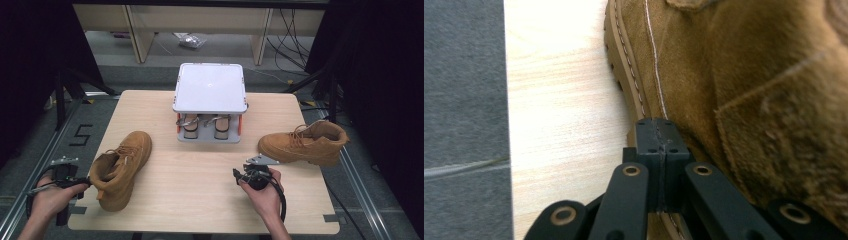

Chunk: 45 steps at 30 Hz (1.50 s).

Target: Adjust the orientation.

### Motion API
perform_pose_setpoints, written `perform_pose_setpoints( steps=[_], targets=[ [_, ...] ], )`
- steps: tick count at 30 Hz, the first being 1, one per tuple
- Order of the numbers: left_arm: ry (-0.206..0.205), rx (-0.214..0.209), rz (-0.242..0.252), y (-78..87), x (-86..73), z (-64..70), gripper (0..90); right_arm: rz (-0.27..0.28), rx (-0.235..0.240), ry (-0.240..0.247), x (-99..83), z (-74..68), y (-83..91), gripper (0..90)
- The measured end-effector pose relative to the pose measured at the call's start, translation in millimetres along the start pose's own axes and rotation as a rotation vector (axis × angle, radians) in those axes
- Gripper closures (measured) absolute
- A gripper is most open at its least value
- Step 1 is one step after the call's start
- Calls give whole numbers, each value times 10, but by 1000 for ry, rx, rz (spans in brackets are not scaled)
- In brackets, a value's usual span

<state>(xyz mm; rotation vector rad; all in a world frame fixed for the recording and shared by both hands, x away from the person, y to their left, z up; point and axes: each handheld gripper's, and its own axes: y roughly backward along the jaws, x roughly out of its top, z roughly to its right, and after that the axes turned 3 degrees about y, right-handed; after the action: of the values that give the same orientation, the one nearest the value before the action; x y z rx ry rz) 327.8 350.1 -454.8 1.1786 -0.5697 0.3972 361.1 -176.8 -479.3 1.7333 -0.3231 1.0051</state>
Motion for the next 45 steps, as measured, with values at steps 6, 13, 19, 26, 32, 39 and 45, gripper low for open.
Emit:
perform_pose_setpoints(
  steps=[6,13,19,26,32,39,45],
  targets=[
    [21,11,0,-28,3,-59,900,7,-6,5,7,24,8,550],
    [3,-6,-62,23,-15,-93,895,13,-10,4,12,27,33,550],
    [-14,-8,-77,61,-111,-30,896,19,-22,6,11,51,45,551],
    [46,-53,-56,44,-144,21,898,1,-25,13,18,69,57,551],
    [32,-106,-121,39,-145,107,898,17,-19,1,13,55,43,551],
    [-40,-49,-86,90,-143,80,816,20,-26,2,16,55,50,551],
    [-39,34,71,340,10,78,687,23,-19,3,23,60,67,550]
  ],
)
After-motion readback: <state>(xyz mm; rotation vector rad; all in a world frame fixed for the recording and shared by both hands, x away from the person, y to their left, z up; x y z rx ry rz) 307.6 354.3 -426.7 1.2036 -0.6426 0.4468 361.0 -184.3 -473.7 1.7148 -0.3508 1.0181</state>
